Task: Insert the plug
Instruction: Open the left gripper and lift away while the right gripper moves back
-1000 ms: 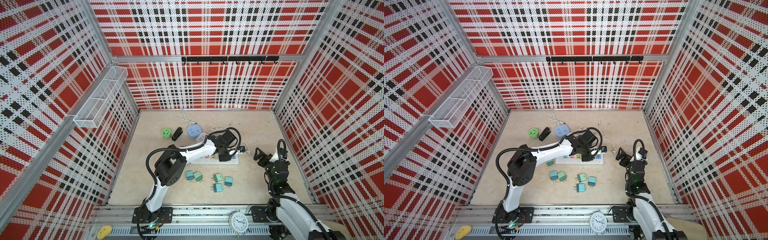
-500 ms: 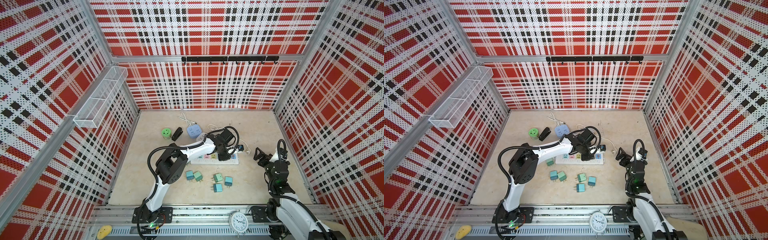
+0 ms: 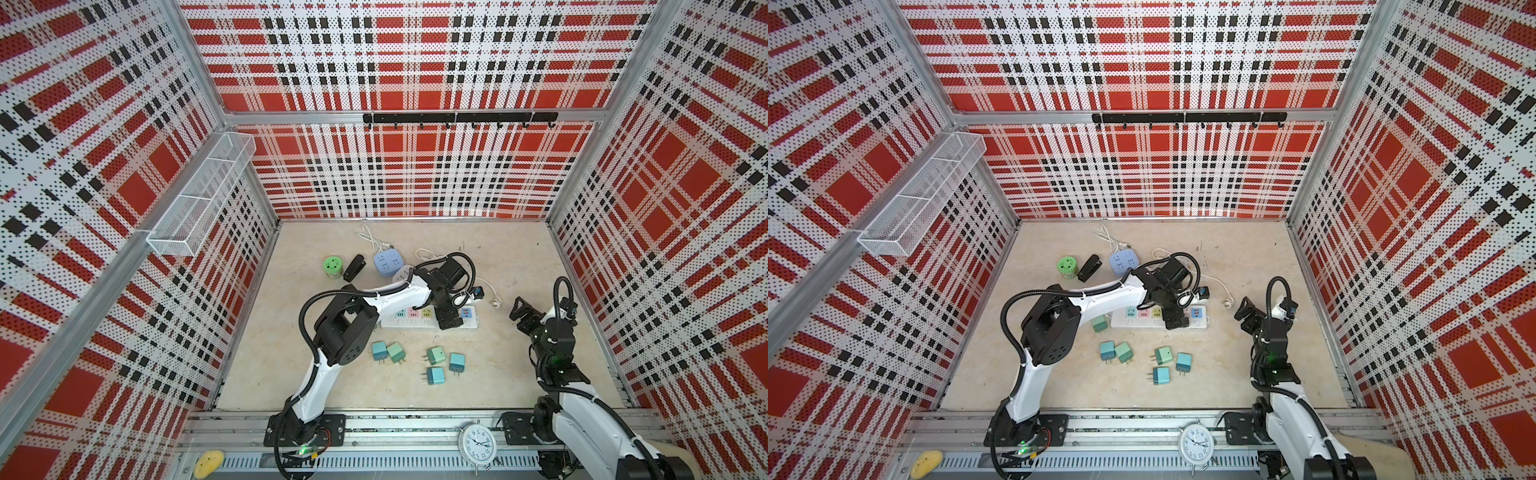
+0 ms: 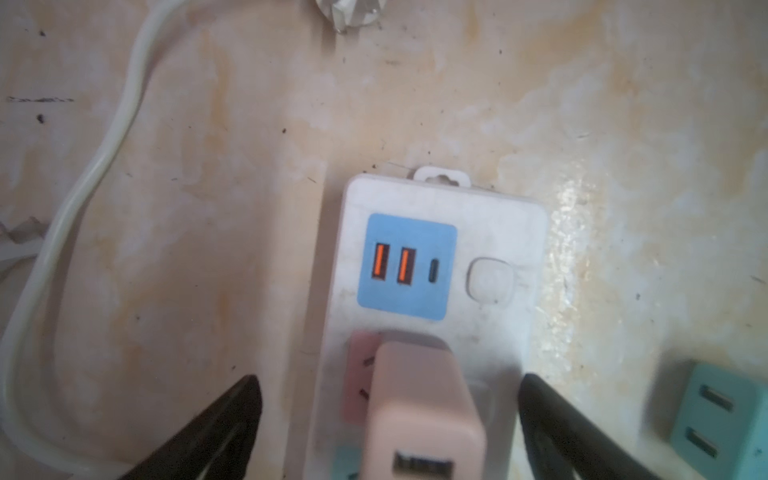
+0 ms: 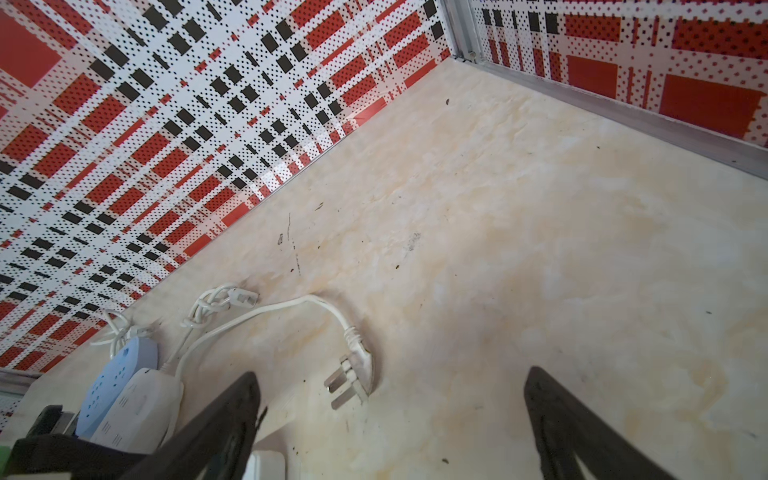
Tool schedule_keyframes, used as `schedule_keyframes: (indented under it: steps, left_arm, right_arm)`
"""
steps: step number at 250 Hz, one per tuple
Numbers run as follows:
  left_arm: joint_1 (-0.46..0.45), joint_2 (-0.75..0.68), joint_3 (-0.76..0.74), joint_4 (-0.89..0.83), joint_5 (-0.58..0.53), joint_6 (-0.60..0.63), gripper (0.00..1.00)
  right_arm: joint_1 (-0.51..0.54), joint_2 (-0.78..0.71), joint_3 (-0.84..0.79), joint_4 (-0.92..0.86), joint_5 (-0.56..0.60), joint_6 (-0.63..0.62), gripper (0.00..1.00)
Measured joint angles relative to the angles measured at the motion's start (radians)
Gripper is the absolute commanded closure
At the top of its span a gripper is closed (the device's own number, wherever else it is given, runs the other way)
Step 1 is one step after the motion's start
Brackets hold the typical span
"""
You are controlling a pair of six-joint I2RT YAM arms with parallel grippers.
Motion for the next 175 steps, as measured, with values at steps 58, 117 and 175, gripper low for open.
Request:
schedule_keyframes:
  steps: [58, 117, 175]
  left_arm:
    - [-0.036, -0.209, -0.168, 0.065, -0.111, -0.051, 0.01]
    - [-0.145, -0.748, -0.525, 0.32, -0.333, -0.247, 0.01]
    - [0.029, -1.176, -0.961, 0.509, -0.469, -0.57, 0.01]
  right_arm:
    - [0.0, 0.015, 0.021, -0.017, 0.027, 0.013, 0.0]
    - [0.0, 0.013, 0.022, -0.043, 0.041, 0.03, 0.0]
    - [0.005, 0.034, 0.083, -0.134, -0.044, 0.021, 0.07]
